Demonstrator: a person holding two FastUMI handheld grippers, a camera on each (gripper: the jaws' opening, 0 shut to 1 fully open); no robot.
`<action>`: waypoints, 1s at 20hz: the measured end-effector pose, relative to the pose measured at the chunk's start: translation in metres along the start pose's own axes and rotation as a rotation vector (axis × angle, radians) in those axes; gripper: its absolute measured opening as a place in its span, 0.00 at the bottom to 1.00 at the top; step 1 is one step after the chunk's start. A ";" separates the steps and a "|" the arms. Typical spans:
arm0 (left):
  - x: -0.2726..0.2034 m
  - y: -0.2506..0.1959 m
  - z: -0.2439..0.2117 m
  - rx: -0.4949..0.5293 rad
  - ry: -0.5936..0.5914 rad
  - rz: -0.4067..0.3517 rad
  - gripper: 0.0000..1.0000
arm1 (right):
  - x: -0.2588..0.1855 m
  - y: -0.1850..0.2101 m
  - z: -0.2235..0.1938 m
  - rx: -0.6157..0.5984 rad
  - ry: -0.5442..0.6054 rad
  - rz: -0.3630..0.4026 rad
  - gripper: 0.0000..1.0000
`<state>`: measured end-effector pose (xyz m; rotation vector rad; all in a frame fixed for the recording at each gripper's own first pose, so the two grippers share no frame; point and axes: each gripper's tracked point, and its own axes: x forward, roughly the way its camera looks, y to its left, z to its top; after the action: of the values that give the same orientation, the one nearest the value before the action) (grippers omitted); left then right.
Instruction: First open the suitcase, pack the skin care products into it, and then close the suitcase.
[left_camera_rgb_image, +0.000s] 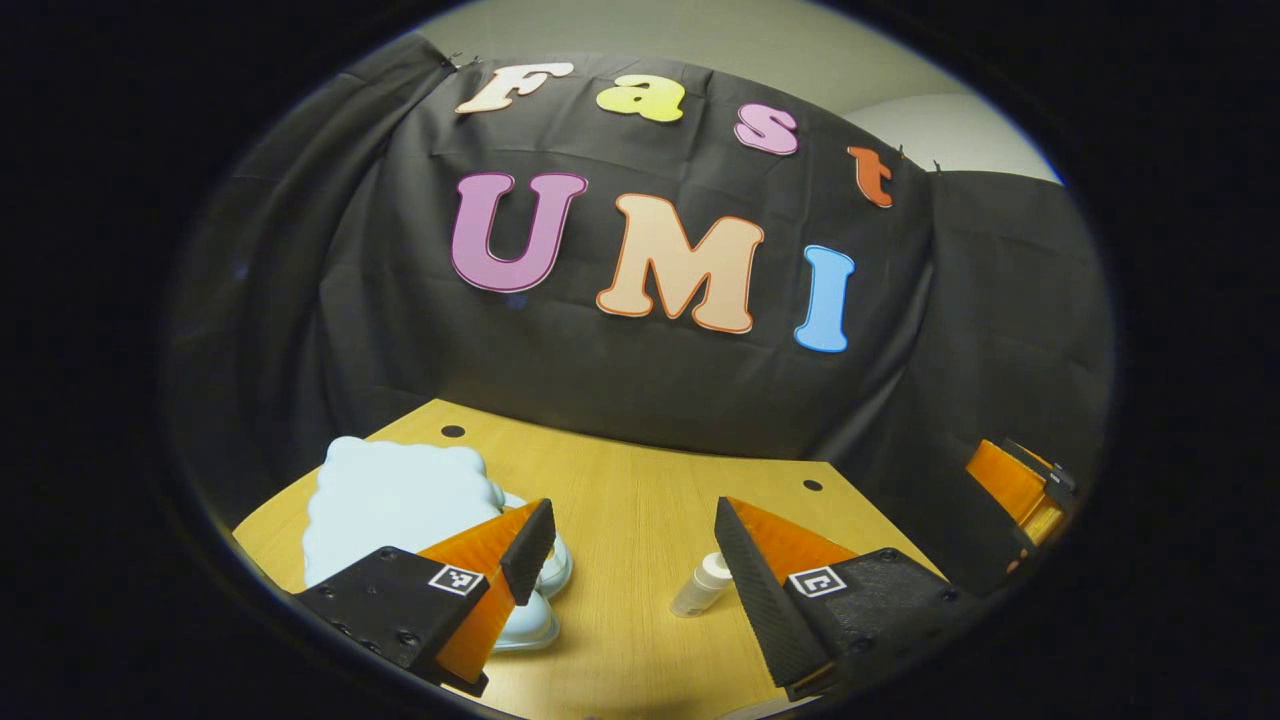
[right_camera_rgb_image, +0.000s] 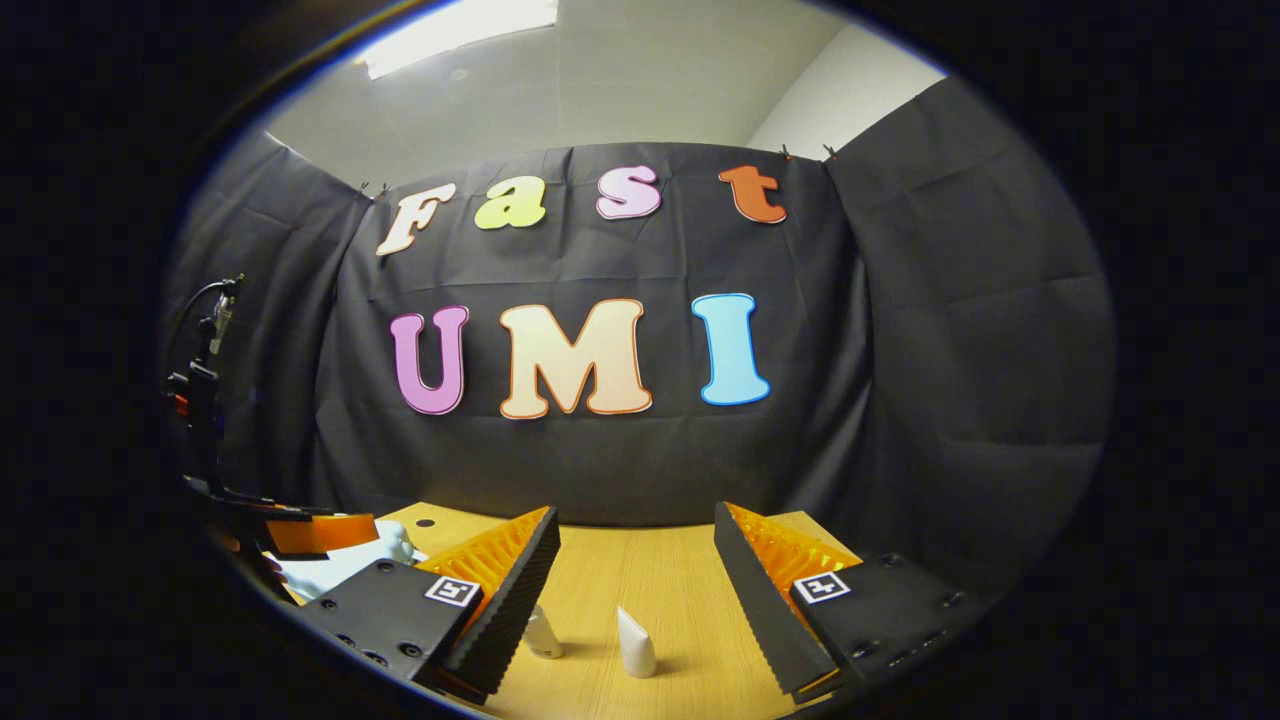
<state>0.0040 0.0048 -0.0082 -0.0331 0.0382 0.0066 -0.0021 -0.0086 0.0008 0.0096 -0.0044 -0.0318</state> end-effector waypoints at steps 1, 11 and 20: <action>0.000 0.000 -0.001 0.000 0.003 0.000 0.94 | 0.000 0.000 0.000 0.000 -0.001 -0.001 0.98; 0.004 0.005 -0.012 -0.021 0.044 0.010 0.95 | 0.004 0.010 -0.006 -0.011 0.020 0.029 0.98; 0.055 0.012 -0.023 -0.028 0.236 -0.038 0.94 | 0.006 0.017 -0.021 -0.007 0.061 0.064 0.98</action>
<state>0.0576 0.0166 -0.0334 -0.0628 0.2734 -0.0351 0.0050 0.0079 -0.0196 0.0034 0.0560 0.0323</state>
